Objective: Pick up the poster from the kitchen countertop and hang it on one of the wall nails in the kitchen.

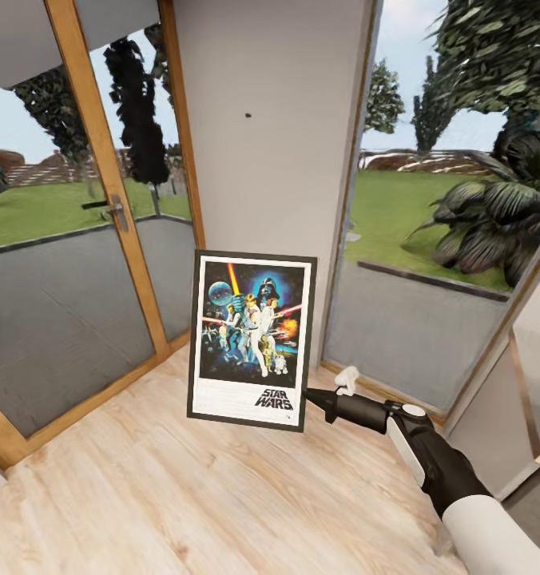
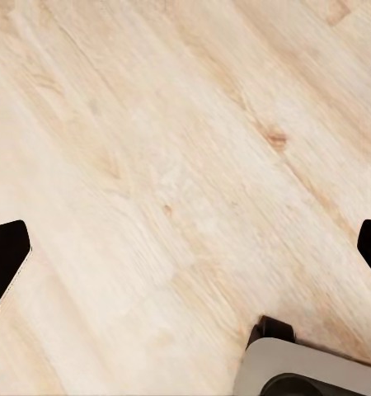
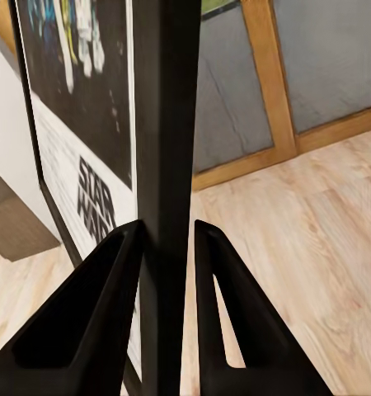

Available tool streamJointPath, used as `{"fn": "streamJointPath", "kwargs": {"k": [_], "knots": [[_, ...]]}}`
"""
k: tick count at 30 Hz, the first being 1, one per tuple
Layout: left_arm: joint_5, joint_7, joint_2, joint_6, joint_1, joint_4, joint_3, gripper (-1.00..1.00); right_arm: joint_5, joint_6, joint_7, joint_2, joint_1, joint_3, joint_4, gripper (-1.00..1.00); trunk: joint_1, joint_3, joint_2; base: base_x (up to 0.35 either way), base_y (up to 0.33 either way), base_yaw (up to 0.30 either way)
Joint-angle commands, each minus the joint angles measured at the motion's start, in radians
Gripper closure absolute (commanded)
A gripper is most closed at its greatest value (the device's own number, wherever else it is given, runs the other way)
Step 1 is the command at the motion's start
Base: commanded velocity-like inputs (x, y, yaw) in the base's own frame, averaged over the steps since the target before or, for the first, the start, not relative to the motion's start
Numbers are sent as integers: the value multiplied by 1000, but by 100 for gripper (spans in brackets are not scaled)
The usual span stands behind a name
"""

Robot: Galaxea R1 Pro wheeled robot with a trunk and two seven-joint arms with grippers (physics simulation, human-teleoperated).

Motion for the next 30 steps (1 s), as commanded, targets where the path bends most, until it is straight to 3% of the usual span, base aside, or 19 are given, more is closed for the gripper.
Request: {"fn": "streamJointPath", "kwargs": {"k": [1,30], "knots": [[0,-1,0,-1,0,-1,0,-100,-12,11,2,-1,-1,2,0,100,1,-2,-2,209,289,0],[0,-1,0,-2,0,-1,0,-100,-13,11,2,-1,-1,3,0,100,1,-2,-2,209,295,0]]}}
